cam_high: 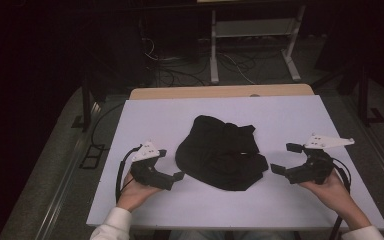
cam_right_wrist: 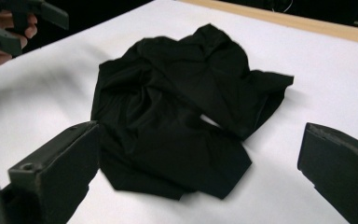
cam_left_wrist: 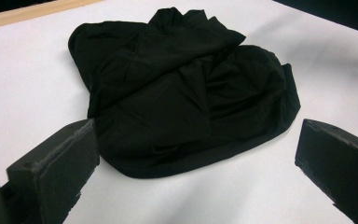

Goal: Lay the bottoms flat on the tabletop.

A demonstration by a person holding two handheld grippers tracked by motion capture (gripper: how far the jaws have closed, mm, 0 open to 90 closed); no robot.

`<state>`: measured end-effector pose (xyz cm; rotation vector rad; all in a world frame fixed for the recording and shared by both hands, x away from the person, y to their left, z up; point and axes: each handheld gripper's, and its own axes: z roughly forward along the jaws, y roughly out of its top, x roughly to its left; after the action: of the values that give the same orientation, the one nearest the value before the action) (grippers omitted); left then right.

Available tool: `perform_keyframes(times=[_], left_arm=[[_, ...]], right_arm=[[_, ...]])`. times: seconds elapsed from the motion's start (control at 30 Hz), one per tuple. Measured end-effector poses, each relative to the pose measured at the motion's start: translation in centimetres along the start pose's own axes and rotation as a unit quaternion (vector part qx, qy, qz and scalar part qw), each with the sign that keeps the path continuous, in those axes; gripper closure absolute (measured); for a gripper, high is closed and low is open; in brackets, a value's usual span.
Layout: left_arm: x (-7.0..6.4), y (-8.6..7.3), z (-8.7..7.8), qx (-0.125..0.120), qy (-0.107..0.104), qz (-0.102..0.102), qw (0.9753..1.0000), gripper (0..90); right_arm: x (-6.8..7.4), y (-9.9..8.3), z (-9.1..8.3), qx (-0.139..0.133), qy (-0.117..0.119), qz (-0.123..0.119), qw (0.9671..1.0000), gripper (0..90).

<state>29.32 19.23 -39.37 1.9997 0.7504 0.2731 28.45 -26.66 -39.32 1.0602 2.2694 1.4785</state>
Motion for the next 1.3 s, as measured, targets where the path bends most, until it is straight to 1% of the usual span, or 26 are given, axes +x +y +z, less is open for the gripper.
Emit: perform_keyframes(times=[0.23,0.4,0.5,0.53,0.57,0.67,0.73,0.83,0.97,1.07,1.2,1.3], left_arm=[[0.6,0.4,0.1,-0.009,0.001,-0.004,0.9999,0.0],[1.2,0.4,0.2,-0.012,0.005,-0.010,0.9999,0.0],[1.6,0.5,0.4,-0.012,0.006,-0.012,0.9998,0.0],[1.6,0.5,0.4,-0.012,0.006,-0.013,0.9998,0.0],[1.8,0.5,0.5,-0.012,0.007,-0.012,0.9998,0.0],[2.4,0.5,0.7,-0.013,0.011,-0.018,0.9997,0.0],[2.7,0.5,0.8,-0.010,0.013,-0.021,0.9996,0.0],[3.1,0.6,1.1,-0.008,0.015,-0.026,0.9995,0.0],[3.6,0.9,1.2,-0.011,0.018,-0.023,0.9995,0.0],[4.1,0.9,1.2,-0.016,0.020,-0.031,0.9992,0.0],[4.5,0.9,1.5,-0.009,0.024,-0.032,0.9992,0.0],[4.8,1.0,1.8,-0.008,0.021,-0.035,0.9991,0.0]], right_arm=[[-0.6,0.7,1.1,-0.011,0.008,0.002,0.9999,0.0],[-1.0,1.3,1.9,-0.003,0.012,0.001,0.9999,0.0],[-1.3,1.7,2.5,0.008,0.009,-0.008,0.9999,0.0],[-1.3,1.7,2.5,0.008,0.009,-0.008,0.9999,0.0],[-1.6,1.9,2.8,0.015,0.010,-0.008,0.9998,0.0],[-1.8,2.0,3.1,0.019,0.012,-0.008,0.9997,0.0],[-2.0,2.1,3.3,0.019,0.015,-0.002,0.9997,0.0],[-2.3,2.5,3.7,0.020,0.017,-0.002,0.9997,0.0],[-2.6,3.1,4.2,0.025,0.016,-0.009,0.9995,0.0],[-2.8,3.4,4.6,0.028,0.018,-0.012,0.9994,0.0],[-3.2,3.9,5.2,0.033,0.015,-0.014,0.9992,0.0],[-3.4,4.1,5.5,0.034,0.016,-0.014,0.9992,0.0]])
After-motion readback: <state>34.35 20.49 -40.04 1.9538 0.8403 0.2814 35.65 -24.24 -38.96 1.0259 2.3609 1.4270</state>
